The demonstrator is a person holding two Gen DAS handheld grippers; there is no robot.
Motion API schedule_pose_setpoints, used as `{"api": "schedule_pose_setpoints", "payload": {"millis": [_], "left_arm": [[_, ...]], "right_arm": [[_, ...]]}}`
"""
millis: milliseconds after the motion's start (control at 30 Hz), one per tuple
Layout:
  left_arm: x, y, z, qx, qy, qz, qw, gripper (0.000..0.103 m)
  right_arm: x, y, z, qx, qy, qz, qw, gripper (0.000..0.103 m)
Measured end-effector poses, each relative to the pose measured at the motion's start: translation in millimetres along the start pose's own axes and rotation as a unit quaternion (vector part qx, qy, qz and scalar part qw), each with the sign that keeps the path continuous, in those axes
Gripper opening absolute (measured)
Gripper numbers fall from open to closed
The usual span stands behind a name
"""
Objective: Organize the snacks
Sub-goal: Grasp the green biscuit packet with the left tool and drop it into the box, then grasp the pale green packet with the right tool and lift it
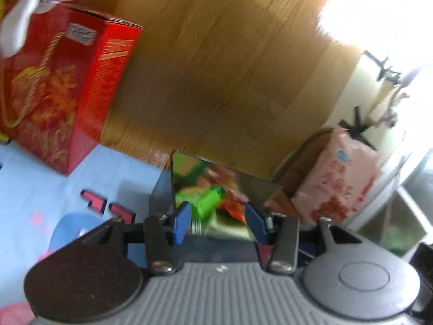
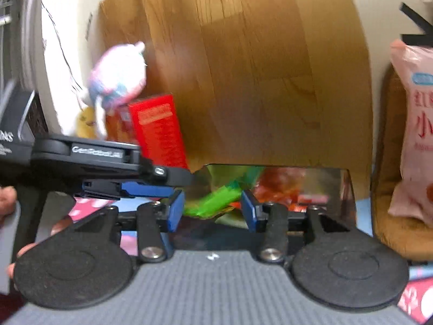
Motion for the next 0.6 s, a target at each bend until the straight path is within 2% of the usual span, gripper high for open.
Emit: {"api": "schedule_pose_setpoints", "payload": {"millis": [133, 267, 433, 500, 533, 600], "left_arm": [[36.4, 8.3, -38.9, 0.025, 0.021, -0.004, 0.9995, 0.045], [77.1, 16.1, -54.2, 0.046, 0.061, -0.023, 0.9968, 0.045], [109.0, 19.7, -51.0, 0.064, 0.1, -0.039, 0.9921, 0.044], [118.0, 17.3, -47.5, 0.066, 0.106, -0.035, 0.9915, 0.044], [121.2, 16.4, -47.2, 0.064, 0.107, -0.031, 0.9918, 0.044], [126.6, 14.6, -48.9, 0.055, 0.101, -0.022, 0.9931, 0.044]], "right_arm": [[23.4, 11.6, -40.3, -0.064, 0.033, 0.027, 0.997, 0.049], [59.1, 35.9, -72.5, -0.116, 0.065, 0.049, 0.99, 0.049], [94.7, 58.5, -80.3, -0.101, 0.115, 0.039, 0.987, 0.049], [101.5, 57.3, -79.9, -0.09, 0.134, 0.044, 0.986, 0.049], [104.2, 57.6, -79.0, -0.071, 0.14, 0.034, 0.987, 0.043], [102.6, 57.9, -81.0, -0.06, 0.138, 0.019, 0.988, 0.043]]}}
Point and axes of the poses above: each gripper's, at about its wrist camera, not at the fingertips, and z roughly the way its jaws point, y to its left, x to its underside, the point moved 2 cm from there along z, roughly the way its jaws point
